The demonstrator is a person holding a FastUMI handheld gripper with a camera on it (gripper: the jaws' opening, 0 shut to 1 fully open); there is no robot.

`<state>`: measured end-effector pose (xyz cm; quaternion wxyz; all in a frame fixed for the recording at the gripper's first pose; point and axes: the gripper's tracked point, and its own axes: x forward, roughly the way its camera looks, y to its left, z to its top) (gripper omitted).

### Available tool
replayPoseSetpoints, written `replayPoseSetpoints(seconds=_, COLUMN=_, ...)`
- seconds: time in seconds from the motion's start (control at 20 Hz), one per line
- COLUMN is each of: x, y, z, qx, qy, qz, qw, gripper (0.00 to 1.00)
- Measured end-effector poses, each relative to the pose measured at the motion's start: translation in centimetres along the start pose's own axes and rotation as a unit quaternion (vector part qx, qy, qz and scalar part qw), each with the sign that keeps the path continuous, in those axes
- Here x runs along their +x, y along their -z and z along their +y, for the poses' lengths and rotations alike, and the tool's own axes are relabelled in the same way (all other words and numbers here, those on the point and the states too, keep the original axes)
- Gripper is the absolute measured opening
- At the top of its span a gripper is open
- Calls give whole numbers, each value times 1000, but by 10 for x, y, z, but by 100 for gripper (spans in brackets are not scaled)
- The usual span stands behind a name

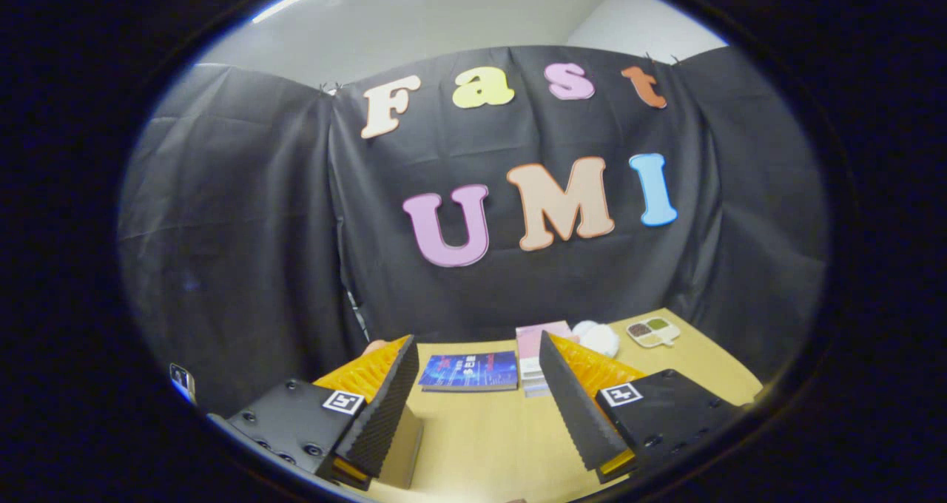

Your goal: Open the storage box then place both shoes into the box .Put the left shoe in first, then the right shoe, with the right side of both shoes facing outward in a uniform manner.

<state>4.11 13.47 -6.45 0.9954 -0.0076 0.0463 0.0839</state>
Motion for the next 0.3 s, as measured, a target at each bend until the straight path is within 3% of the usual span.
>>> replayPoseSetpoints(seconds=0.3, x=-8, y=-35, z=-3, qx=-26, qy=9, qz=-43, qw=999, gripper=100)
